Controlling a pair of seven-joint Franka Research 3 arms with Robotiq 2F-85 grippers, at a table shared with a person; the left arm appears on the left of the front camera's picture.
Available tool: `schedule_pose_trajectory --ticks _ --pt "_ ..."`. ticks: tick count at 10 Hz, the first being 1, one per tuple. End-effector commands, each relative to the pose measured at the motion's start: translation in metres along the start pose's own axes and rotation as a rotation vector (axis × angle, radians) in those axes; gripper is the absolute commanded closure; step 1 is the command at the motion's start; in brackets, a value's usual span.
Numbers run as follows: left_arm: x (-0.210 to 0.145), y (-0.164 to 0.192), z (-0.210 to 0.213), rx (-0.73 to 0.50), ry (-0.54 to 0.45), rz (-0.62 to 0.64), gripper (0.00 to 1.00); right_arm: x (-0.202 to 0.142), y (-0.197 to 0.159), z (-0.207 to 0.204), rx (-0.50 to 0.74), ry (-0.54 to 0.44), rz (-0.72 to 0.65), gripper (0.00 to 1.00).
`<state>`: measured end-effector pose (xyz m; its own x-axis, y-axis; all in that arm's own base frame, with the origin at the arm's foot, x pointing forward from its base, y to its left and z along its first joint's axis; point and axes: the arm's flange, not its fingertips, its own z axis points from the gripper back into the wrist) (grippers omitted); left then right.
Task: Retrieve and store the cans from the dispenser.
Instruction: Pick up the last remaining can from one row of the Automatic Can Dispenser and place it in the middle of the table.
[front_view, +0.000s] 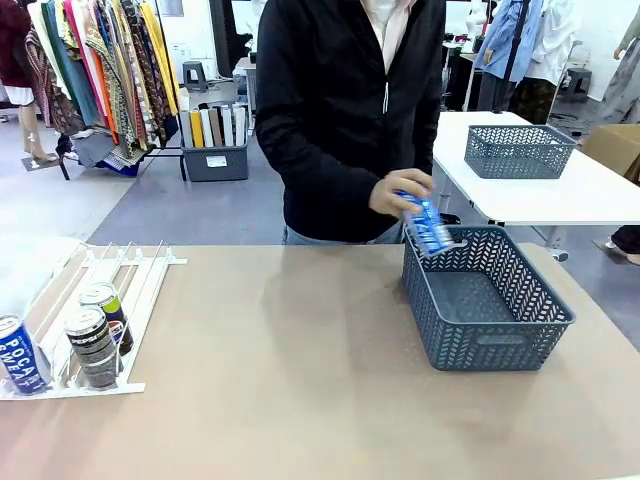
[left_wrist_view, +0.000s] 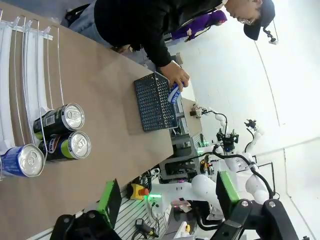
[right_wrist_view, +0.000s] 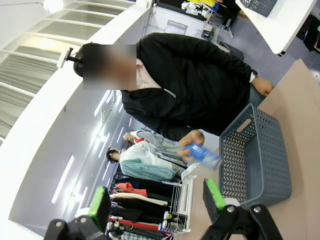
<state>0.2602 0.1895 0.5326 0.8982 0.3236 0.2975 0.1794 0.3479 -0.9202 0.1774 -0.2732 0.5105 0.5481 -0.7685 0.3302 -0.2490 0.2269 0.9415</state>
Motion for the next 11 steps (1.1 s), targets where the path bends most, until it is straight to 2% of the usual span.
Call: schedule_pose_trajectory --ticks 1,3,4,5,6,7,8,9,11 --pt "0.005 -0.018 -0.018 0.380 -0.037 0.017 0.00 0.003 0.001 -0.003 0.027 -0.014 0.027 0.00" --pt "0.001 -0.029 -0.060 1.017 0.075 -0.108 0.00 0.003 0.001 -0.003 0.027 -0.014 0.027 0.00" --pt "0.001 -0.027 -0.078 1.267 0.130 -0.165 0.00 0.003 0.001 -0.003 0.027 -0.014 0.027 0.00" --pt "0.002 -0.024 -0.098 1.369 0.216 -0.219 0.00 0.003 0.001 -0.003 0.027 -0.014 0.027 0.00" --pt "0.007 -0.021 -0.112 1.438 0.256 -0.219 0.00 0.003 0.001 -0.003 0.027 -0.014 0.027 0.00" --pt "0.013 -0.019 -0.122 1.483 0.249 -0.202 0.00 0.003 0.001 -0.003 0.027 -0.014 0.027 0.00" --pt "0.022 -0.020 -0.129 1.458 0.215 -0.159 0.00 0.003 0.001 -0.003 0.027 -0.014 0.027 0.00" --pt "0.010 -0.029 -0.120 1.117 0.040 -0.242 0.00 0.003 0.001 -0.003 0.027 -0.014 0.027 0.00" --pt "0.010 -0.029 -0.120 1.117 0.040 -0.242 0.00 0.003 0.001 -0.003 0.027 -0.014 0.027 0.00"
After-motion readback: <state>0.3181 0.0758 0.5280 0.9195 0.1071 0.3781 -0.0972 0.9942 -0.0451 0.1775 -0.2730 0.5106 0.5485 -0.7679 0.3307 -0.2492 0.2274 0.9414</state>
